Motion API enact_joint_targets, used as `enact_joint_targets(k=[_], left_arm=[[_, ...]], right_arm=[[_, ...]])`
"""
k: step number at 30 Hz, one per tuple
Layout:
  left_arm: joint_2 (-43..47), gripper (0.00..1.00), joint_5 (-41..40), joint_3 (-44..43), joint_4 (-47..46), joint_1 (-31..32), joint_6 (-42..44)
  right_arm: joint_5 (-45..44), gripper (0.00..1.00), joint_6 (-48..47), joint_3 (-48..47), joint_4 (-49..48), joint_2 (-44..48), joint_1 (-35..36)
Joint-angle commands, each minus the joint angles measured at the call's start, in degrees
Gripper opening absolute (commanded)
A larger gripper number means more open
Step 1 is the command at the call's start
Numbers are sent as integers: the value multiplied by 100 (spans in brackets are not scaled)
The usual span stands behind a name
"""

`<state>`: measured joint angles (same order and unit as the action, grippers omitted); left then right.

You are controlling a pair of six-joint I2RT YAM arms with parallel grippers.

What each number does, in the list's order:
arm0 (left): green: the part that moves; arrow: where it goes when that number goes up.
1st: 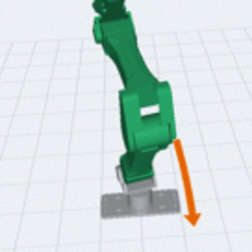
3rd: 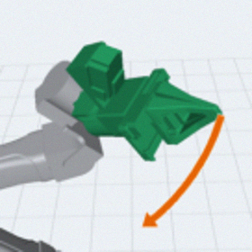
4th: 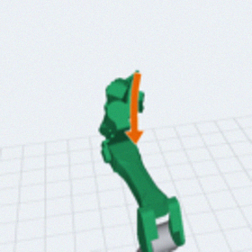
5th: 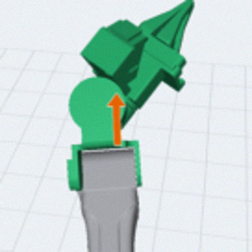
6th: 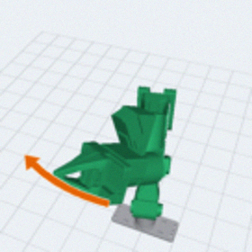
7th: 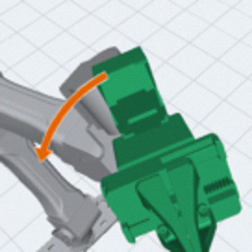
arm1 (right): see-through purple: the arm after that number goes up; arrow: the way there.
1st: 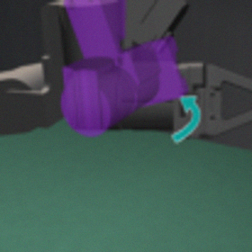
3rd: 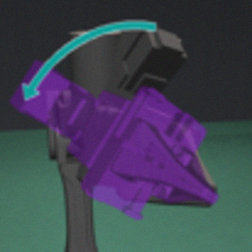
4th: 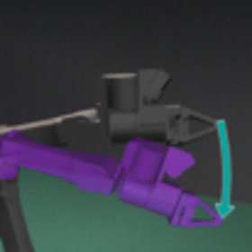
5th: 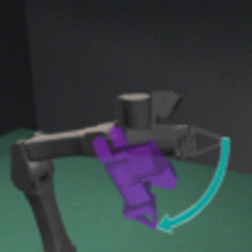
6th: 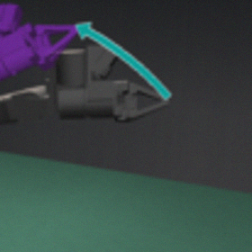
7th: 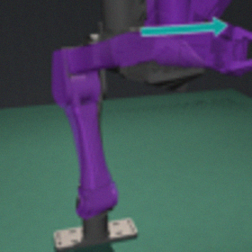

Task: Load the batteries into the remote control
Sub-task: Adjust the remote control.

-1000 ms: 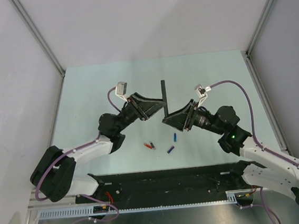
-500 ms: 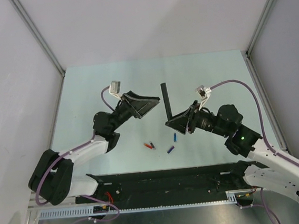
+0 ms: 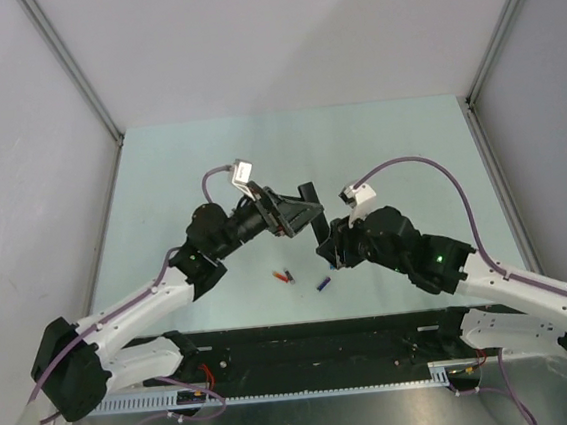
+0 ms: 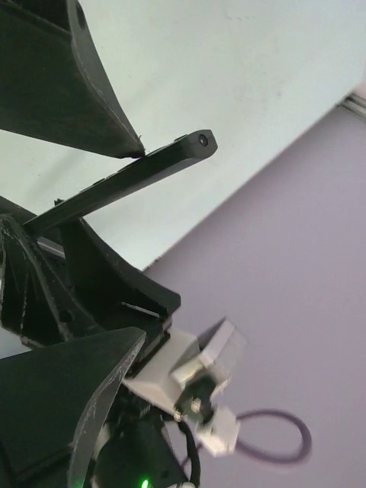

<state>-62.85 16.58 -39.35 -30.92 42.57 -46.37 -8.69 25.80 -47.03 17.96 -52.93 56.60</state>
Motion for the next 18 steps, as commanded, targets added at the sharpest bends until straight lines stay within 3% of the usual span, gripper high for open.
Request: enact_joint_targets(k=[1,9,18], left_arm=[[-157,92,-506,-283,876,155,418],[-237,84,-604,-160,1035,182,286],[-342,63,-726,-301,1018,340,260]], right_arm=[[-581,37,-111,-377,-55,-51,246],[-678,37,-75,-439,-134,-104,387],[-862,36,-49,-448,-161,-253,580]])
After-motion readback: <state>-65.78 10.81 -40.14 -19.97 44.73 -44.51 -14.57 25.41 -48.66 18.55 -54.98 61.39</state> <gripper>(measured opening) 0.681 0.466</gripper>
